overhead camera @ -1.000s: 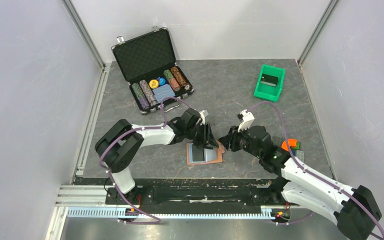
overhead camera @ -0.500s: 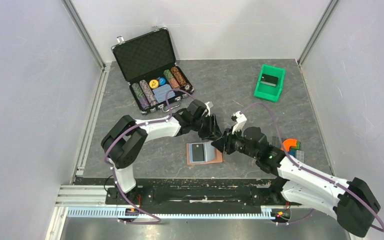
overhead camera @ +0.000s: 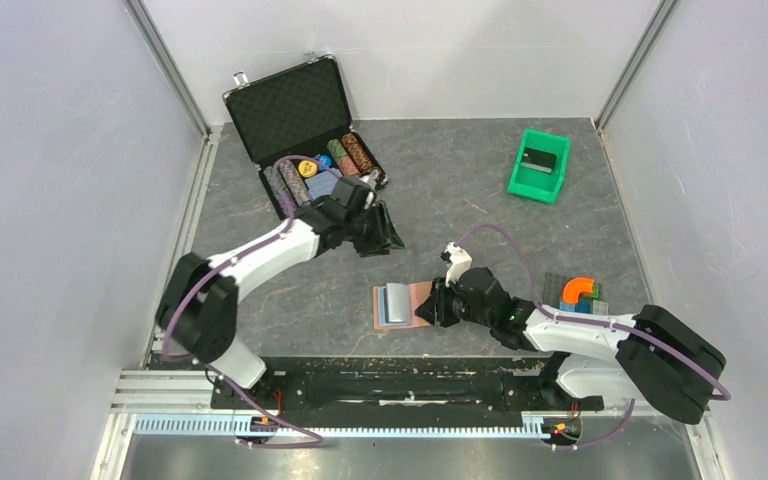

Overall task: Take the credit cards out of the card holder
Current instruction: Remove the credit card from the card holder.

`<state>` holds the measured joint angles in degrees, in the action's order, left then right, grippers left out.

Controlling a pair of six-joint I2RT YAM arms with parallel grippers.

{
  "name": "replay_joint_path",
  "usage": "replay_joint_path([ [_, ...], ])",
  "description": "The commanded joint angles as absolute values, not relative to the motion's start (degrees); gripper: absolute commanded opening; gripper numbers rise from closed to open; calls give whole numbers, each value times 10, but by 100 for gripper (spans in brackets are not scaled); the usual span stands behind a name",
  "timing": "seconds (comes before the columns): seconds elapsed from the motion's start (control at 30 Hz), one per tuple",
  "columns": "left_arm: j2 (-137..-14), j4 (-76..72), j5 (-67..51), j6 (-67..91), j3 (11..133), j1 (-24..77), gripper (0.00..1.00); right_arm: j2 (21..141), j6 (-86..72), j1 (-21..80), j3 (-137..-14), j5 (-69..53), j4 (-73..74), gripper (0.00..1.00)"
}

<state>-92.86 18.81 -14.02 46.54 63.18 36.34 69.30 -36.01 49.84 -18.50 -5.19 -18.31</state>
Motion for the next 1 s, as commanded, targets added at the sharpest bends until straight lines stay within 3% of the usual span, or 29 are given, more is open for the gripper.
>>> replay_joint_path([
  [0.0,-843,266,-71,406,587,353,51,689,-363,508,-204,-40,-232,23],
  [0.17,-797,267,-60,404,510,346,50,699,-368,530,-241,-32,-211,26],
  [0.43,-812,192,-138,404,451,348,36,692,-351,540,-280,7,-170,25],
  [0.97,-848,118,-185,434,433,362,34,733,-324,512,-222,75,-162,18],
])
